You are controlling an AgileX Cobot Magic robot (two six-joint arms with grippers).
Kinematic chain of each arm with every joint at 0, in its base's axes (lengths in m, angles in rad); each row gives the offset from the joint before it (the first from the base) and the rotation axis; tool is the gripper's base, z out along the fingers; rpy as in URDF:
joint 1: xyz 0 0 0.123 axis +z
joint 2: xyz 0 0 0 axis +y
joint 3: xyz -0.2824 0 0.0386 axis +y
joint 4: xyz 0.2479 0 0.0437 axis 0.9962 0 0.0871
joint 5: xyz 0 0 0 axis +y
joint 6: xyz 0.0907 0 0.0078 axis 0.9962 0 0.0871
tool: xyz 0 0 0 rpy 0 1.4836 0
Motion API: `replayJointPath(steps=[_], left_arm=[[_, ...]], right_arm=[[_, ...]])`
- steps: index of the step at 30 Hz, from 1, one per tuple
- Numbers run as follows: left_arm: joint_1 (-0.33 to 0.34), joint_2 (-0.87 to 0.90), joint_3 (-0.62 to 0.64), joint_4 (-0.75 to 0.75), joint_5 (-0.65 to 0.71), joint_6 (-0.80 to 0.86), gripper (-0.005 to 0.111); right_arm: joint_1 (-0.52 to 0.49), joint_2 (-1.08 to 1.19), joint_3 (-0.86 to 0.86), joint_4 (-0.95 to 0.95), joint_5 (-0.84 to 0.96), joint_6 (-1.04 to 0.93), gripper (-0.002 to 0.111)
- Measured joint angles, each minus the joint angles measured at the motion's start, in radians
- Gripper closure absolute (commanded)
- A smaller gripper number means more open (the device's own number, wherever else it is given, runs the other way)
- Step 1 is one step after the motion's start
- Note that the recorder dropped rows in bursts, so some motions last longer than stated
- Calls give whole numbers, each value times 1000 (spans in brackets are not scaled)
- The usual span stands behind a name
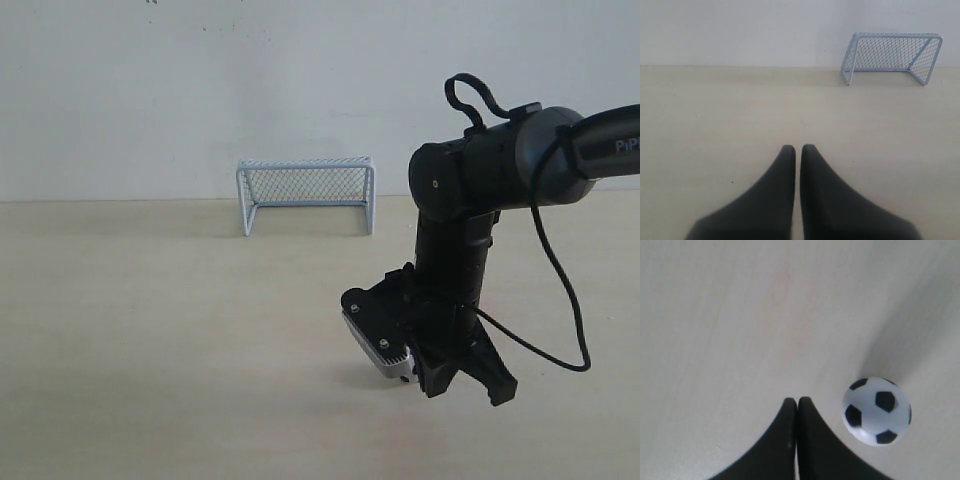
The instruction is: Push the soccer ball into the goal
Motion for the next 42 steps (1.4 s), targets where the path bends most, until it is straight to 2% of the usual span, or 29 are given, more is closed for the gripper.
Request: replayJointPath(steps=[17, 23, 25, 28, 30, 35, 38, 39, 42], left_arm=[[0, 0, 0, 0, 0, 0, 102], [0, 0, 0, 0, 0, 0, 102], [0, 0, 0, 0, 0, 0, 102], [0, 0, 0, 0, 0, 0, 102], [0, 0, 0, 0, 0, 0, 102], [0, 0, 0, 0, 0, 0, 102], [0, 0, 0, 0, 0, 0, 102], [0, 0, 0, 0, 0, 0, 102], [0, 0, 0, 0, 0, 0, 102]], right_arm=[[0, 0, 0, 0, 86, 21, 108], [0, 32, 0, -39, -28, 21, 108], [0, 64, -2, -114, -172, 142, 108], [0, 80, -9, -229, -453, 537, 108], [0, 40, -9, -264, -532, 699, 108], [0, -122, -9, -205, -389, 630, 108], [0, -226, -9, -189, -130, 608, 108], [0, -258, -9, -180, 16, 608, 108], [0, -318, 0, -118, 154, 663, 108]])
